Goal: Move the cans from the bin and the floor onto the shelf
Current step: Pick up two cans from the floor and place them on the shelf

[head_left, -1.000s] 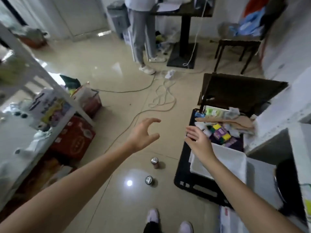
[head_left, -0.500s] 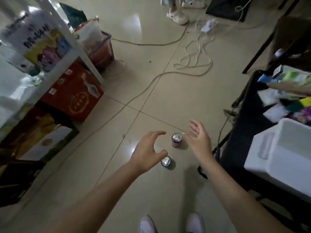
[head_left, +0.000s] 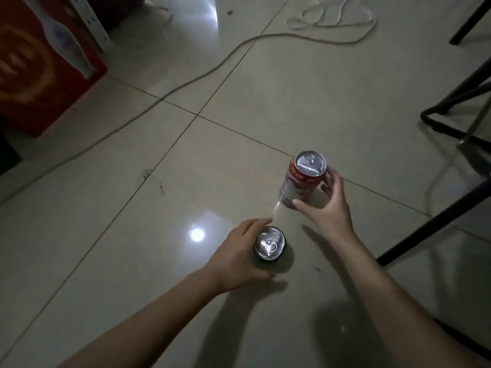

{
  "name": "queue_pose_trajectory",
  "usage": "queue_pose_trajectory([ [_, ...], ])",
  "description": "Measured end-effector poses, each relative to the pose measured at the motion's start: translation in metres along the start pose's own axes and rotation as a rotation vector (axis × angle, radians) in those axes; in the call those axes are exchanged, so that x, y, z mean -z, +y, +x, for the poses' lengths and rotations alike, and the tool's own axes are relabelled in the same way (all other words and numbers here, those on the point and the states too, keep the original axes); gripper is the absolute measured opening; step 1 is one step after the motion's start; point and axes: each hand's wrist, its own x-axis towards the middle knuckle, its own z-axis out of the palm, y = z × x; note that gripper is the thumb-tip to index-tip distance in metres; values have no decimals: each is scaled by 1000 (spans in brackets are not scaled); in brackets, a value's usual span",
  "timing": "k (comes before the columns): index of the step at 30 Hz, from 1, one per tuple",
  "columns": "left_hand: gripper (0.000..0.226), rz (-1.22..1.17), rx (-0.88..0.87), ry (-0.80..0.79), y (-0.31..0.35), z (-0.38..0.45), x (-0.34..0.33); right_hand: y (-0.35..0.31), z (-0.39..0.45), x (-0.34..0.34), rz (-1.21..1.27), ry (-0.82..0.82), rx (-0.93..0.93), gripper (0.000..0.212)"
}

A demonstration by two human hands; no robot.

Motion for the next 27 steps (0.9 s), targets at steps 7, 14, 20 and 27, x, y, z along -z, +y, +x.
queue_pose_trajectory([
  [7, 85, -117, 72, 143, -1, 7, -20, 2, 21, -6, -2, 10, 18, 84],
  [14, 69, -49, 53, 254, 0, 6, -16, -13, 32, -11, -102, 96, 17, 62],
  [20, 68, -38, 46, 273, 68, -42, 60, -74, -16, 3, -185, 113, 4, 66],
  [27, 68, 41, 50, 160, 233, -137, 212, -274, -88, 68, -159, 27, -44, 60],
])
